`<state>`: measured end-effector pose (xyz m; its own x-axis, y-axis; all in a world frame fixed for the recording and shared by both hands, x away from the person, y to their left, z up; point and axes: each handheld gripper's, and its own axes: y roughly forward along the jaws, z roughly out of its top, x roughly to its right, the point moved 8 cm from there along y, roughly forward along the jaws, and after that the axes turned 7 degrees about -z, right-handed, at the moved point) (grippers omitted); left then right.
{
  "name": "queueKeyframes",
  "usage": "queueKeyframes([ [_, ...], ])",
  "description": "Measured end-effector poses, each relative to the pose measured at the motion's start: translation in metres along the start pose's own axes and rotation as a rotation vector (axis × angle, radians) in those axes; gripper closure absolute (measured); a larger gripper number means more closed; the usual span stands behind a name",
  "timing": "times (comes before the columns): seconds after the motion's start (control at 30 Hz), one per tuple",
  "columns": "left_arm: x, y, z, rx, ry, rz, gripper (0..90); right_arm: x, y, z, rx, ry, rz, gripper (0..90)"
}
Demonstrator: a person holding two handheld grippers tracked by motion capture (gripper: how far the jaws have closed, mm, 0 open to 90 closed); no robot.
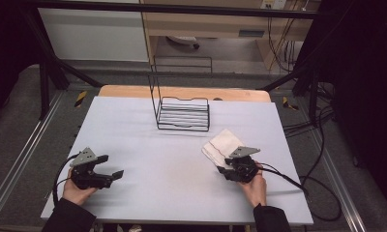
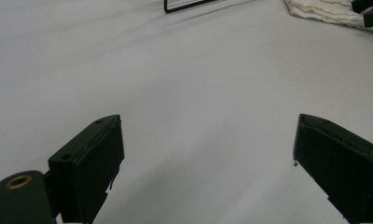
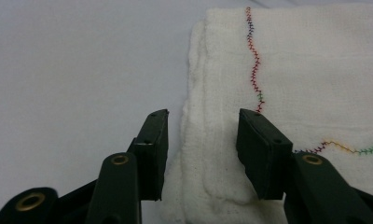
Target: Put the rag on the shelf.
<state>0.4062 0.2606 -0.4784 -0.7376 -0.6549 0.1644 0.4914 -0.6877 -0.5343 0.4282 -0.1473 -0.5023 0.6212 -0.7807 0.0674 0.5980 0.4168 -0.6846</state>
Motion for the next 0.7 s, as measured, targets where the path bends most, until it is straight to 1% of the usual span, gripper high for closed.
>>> queueKeyframes([
  [0.23, -0.0002, -0.0001, 0.0001, 0.001, 0.001, 0.001, 8.7, -0.001, -0.0022, -0.0022, -0.008, -0.018, -0.02, 61.6],
  [0.4, 0.0, 0.0002, 0.0, 0.0, 0.001, 0.001, 8.8, -0.0019, -0.0009, -0.0028, -0.015, -0.022, -0.026, 62.5],
  [0.53, -0.0002, 0.0002, 0.0001, 0.0, 0.001, 0.002, 8.8, -0.0033, 0.0004, -0.0026, -0.032, -0.089, -0.08, 66.9],
  [0.57, -0.0002, 0.0001, 0.0001, -0.001, 0.001, 0.002, 8.8, -0.0033, 0.0007, -0.0024, -0.031, -0.094, -0.089, 68.4],
  [0.63, -0.0001, 0.0001, 0.0002, 0.0, 0.002, 0.002, 8.9, -0.0018, 0.0006, -0.0022, -0.03, -0.083, -0.094, 71.7],
  [0.7, -0.0001, 0.0, 0.0002, 0.0, 0.002, 0.002, 8.9, -0.0012, 0.0006, -0.002, -0.032, -0.082, -0.097, 73.7],
])
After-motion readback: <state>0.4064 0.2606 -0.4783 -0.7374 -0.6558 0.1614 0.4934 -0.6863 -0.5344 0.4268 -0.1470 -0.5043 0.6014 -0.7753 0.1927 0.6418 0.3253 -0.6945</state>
